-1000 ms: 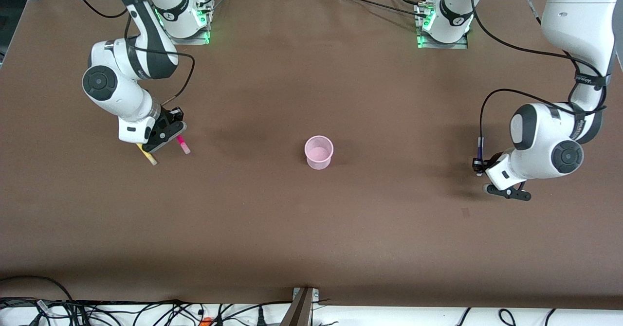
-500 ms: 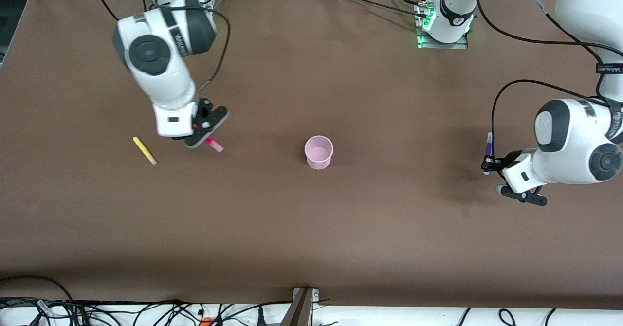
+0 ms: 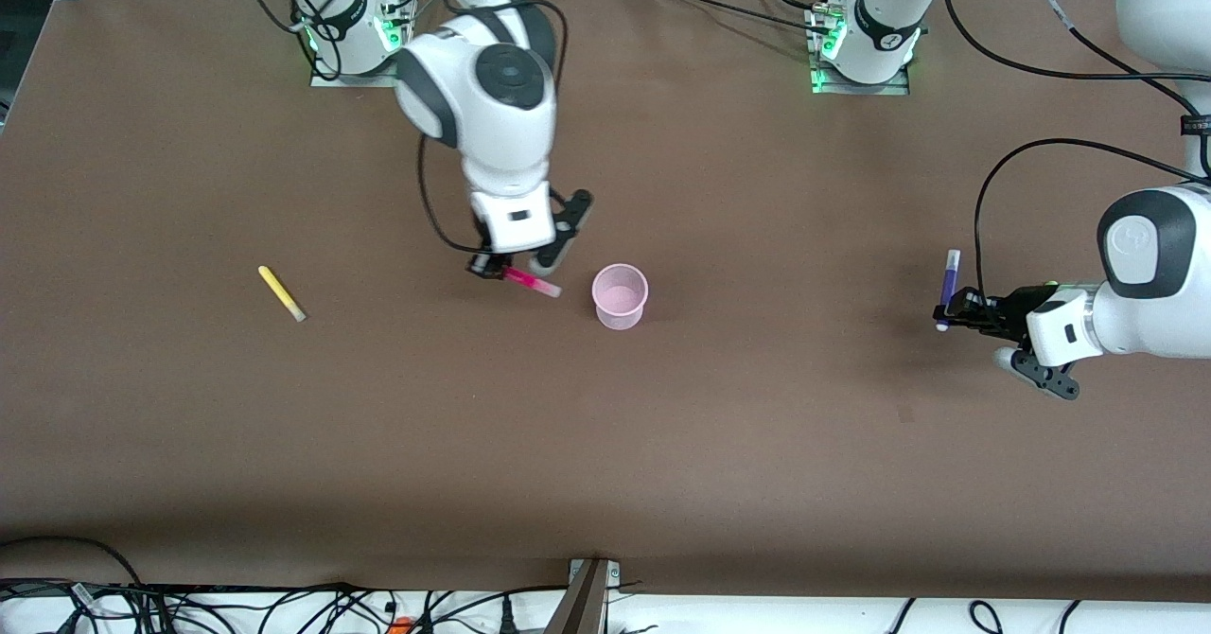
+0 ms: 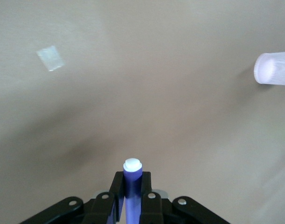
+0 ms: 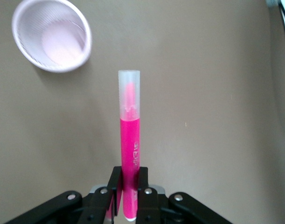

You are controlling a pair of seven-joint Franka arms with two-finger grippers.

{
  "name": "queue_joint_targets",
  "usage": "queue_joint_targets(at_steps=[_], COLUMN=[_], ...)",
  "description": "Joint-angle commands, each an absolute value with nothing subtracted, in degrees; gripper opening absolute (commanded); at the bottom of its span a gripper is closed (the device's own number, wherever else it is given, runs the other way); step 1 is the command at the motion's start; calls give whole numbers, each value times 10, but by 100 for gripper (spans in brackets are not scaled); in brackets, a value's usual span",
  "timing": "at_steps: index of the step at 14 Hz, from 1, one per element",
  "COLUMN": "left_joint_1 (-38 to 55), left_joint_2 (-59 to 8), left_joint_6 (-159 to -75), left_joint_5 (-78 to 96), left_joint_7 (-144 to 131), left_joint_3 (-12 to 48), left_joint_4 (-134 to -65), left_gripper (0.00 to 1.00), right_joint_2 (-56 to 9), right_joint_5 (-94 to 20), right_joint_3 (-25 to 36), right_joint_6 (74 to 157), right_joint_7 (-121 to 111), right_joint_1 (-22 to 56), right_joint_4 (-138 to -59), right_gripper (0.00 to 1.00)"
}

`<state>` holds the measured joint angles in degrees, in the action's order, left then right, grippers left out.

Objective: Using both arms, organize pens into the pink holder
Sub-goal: 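Carry the pink marker over the pink cup with the right gripper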

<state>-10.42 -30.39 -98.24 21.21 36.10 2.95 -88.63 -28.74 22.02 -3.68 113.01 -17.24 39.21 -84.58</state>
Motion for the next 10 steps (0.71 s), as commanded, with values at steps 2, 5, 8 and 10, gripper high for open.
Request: queue_joint_targets(at_steps=[2,5,8,10], left_joint_1=[-118,-124,-122,-123], left_joint_2=[-322,-336,-353,-365], left_joint_6=[-936,-920,-907,-897], left_joint_5=[301,363,427,469], left_joint_7=[460,527,606,670], left_joint_3=[32,32,32,32], left_joint_4=[-878,-878,-877,-877], left_gripper=[0,0,0,0], right_joint_2=[-375,-404,-408,-414], right_joint_5=[327,397,404,405], right_joint_3=[-23,-23,-24,-24], right_joint_6=[1072,1036,993,974], right_joint_7=[-159,-173,-229,-250], right_joint_1=[470,502,522,530], right_joint_4=[-737,-722,-722,-722], right_gripper=[0,0,0,0])
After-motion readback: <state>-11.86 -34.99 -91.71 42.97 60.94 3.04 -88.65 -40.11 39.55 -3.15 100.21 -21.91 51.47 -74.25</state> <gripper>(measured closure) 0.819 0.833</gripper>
